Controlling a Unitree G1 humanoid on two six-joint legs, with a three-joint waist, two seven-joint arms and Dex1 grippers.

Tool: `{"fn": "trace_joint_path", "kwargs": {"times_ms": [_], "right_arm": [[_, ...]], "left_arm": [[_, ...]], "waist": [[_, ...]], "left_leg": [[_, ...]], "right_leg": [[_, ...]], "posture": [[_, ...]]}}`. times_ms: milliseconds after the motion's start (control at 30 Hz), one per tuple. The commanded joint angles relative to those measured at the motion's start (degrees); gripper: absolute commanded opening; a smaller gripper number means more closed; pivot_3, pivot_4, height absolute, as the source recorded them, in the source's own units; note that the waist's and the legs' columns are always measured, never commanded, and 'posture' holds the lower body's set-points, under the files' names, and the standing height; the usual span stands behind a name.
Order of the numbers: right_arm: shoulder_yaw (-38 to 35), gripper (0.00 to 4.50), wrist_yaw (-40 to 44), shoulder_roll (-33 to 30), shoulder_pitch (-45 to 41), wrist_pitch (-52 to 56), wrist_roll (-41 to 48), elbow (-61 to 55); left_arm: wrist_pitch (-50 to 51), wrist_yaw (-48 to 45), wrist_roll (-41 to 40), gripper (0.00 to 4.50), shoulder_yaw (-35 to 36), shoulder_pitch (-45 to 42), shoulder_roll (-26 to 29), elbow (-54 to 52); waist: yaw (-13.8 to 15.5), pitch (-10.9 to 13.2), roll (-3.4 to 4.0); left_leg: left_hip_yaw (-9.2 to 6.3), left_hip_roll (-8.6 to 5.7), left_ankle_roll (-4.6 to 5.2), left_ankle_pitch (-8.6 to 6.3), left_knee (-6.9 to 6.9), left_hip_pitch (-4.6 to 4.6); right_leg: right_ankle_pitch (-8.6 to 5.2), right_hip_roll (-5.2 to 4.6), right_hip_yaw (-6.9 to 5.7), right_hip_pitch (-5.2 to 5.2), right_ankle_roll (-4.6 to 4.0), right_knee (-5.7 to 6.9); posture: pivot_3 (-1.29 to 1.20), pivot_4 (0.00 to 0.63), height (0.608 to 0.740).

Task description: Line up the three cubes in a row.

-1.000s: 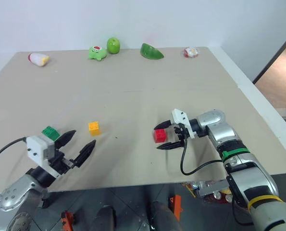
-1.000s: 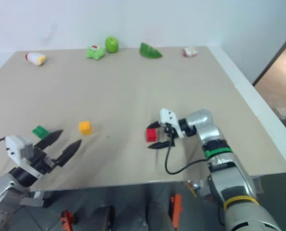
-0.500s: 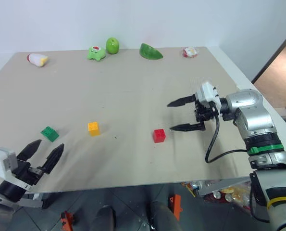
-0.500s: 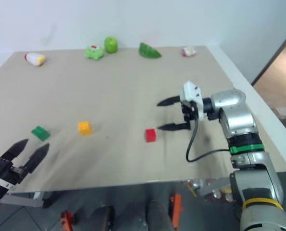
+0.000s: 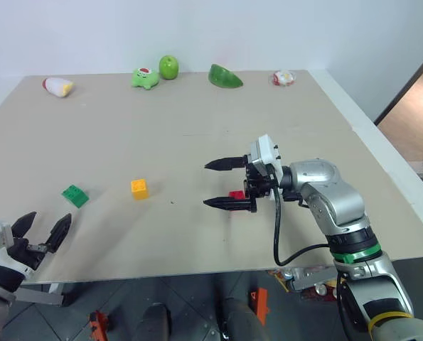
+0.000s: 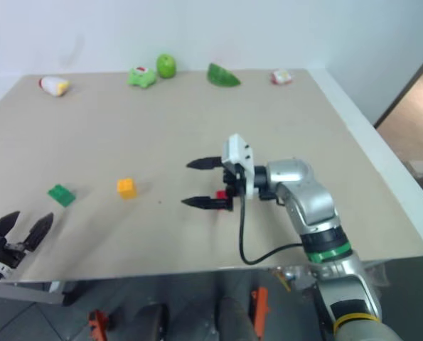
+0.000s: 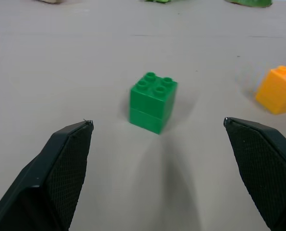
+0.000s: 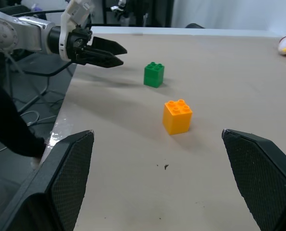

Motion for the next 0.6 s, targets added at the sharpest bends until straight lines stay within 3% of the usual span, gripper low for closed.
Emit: {"fn": "trace_joint_path", "kwargs": {"times_ms": [33, 600], "right_arm": [[-1.2, 4.42, -1.4, 0.2, 0.1, 0.7, 1.5, -3.4], [-2.3, 4.42, -3.8, -1.5, 1.2, 2.3, 2.8, -5.6]], "left_arm": [[-1.8, -2.4, 1.8, 4.5, -0.3, -2.1, 2.2, 3.4], [-5.6, -11.7, 9.2, 4.5, -6.9, -19.2, 8.7, 25.9]], "waist": [[0.0, 0.0, 0.0], [0.0, 0.0, -0.01]], "left_leg": [[0.0, 0.05, 0.0, 0.0, 0.01, 0.0], [0.0, 0.28, -0.01, 0.01, -0.23, -0.01]], "right_leg": [[0.02, 0.06, -0.01, 0.0, -0.03, 0.0], [0.05, 0.3, -0.04, -0.16, -0.1, 0.02]], "posture": [[0.0, 0.15, 0.733], [0.0, 0.15, 0.733]]}}
